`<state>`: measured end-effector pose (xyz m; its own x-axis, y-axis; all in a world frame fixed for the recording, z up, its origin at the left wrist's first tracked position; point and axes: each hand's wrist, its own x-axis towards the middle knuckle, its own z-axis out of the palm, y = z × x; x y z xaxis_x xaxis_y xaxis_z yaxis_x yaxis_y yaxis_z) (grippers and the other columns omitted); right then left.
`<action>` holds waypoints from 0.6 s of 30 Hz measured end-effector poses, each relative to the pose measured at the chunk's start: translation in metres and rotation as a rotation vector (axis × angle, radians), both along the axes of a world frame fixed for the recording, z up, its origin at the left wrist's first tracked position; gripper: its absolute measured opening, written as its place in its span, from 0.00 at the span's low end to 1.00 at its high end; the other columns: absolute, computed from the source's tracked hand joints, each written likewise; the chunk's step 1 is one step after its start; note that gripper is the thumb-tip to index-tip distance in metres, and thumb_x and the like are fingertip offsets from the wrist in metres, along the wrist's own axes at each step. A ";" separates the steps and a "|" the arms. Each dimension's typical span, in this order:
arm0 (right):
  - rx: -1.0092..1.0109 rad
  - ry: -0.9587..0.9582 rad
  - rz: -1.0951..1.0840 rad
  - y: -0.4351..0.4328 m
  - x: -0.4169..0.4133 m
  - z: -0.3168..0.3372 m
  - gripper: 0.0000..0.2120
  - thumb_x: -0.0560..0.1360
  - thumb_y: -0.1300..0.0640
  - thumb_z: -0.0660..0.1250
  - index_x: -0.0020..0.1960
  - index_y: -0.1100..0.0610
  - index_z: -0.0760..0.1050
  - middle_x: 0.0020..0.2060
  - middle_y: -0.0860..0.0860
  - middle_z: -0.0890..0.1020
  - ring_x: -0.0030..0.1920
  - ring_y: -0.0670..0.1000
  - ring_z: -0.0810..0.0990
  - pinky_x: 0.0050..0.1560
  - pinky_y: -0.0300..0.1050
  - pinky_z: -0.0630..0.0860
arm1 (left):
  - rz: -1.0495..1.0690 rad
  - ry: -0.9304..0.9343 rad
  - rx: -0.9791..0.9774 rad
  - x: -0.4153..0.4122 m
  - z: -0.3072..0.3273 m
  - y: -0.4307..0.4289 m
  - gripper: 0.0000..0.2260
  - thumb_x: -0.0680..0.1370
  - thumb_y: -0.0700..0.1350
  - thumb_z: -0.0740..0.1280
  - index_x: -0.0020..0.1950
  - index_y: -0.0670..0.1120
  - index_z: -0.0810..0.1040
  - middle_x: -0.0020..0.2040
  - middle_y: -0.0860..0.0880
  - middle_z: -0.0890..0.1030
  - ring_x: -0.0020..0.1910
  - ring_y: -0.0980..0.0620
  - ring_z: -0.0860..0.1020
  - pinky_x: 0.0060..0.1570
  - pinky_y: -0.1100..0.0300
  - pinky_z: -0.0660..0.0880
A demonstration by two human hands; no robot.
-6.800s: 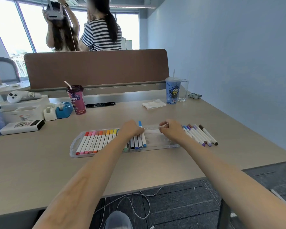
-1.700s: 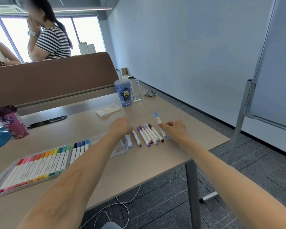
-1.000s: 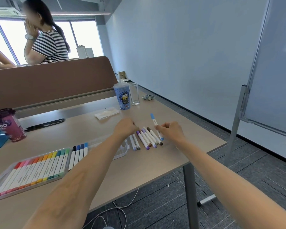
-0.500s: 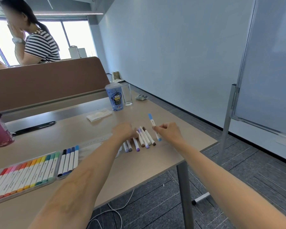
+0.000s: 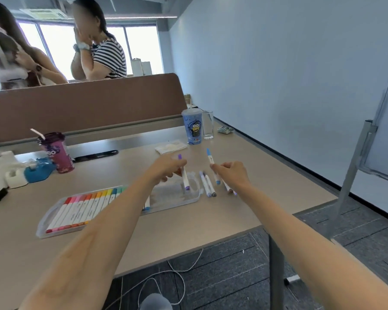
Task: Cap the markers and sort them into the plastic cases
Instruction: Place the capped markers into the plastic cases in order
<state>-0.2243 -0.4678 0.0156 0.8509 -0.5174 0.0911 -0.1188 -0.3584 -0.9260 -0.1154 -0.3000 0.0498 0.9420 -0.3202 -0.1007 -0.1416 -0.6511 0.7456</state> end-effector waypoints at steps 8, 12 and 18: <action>-0.098 0.109 0.235 0.092 0.032 0.003 0.17 0.75 0.47 0.67 0.32 0.55 0.71 0.27 0.49 0.68 0.30 0.48 0.66 0.33 0.42 0.61 | 0.077 0.010 -0.110 -0.007 -0.007 0.093 0.12 0.79 0.49 0.63 0.50 0.41 0.78 0.43 0.48 0.80 0.37 0.54 0.72 0.31 0.64 0.70; -0.219 0.209 0.278 0.126 0.049 0.000 0.18 0.75 0.46 0.67 0.32 0.55 0.70 0.28 0.51 0.66 0.31 0.50 0.65 0.34 0.44 0.59 | 0.075 0.026 -0.146 -0.004 -0.014 0.122 0.10 0.80 0.48 0.63 0.49 0.41 0.77 0.42 0.47 0.79 0.37 0.55 0.75 0.28 0.66 0.71; -0.347 0.344 0.283 0.147 0.063 0.002 0.18 0.76 0.51 0.66 0.31 0.56 0.71 0.27 0.51 0.69 0.28 0.48 0.65 0.30 0.42 0.61 | 0.075 0.090 -0.255 0.006 -0.025 0.143 0.10 0.78 0.46 0.67 0.52 0.40 0.80 0.44 0.45 0.81 0.37 0.54 0.79 0.30 0.65 0.75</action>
<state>-0.1613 -0.3206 0.0179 0.9630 -0.2534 -0.0915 -0.2474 -0.6971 -0.6729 -0.1097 -0.1572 0.0253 0.9550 -0.2752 -0.1103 -0.0257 -0.4474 0.8939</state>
